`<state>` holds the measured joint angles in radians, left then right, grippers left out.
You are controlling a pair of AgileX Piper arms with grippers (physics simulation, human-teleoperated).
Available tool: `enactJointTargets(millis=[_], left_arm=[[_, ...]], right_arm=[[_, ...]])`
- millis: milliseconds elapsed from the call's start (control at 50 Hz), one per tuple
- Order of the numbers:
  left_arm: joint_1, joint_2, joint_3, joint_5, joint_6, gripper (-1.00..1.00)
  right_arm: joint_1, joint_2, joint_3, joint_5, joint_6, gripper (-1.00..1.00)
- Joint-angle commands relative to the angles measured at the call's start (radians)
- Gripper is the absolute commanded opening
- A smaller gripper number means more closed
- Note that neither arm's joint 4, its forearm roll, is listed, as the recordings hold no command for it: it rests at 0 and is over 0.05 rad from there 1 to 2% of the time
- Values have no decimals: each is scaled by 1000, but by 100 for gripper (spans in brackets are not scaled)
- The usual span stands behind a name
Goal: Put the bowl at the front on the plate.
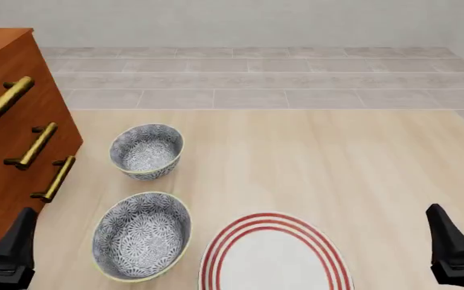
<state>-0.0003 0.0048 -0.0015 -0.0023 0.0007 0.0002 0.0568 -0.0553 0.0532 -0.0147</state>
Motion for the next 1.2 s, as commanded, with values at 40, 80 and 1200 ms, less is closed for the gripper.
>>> enactJointTargets(millis=[40, 80, 1200], left_arm=[[-7, 3, -6, 2, 2, 100], [-7, 2, -5, 3, -2, 100], [-106, 253, -420, 445, 67, 100]], right_arm=[[6, -47, 53, -56, 12, 100], [4, -49, 54, -55, 14, 100], [6, -25, 53, -76, 16, 100]])
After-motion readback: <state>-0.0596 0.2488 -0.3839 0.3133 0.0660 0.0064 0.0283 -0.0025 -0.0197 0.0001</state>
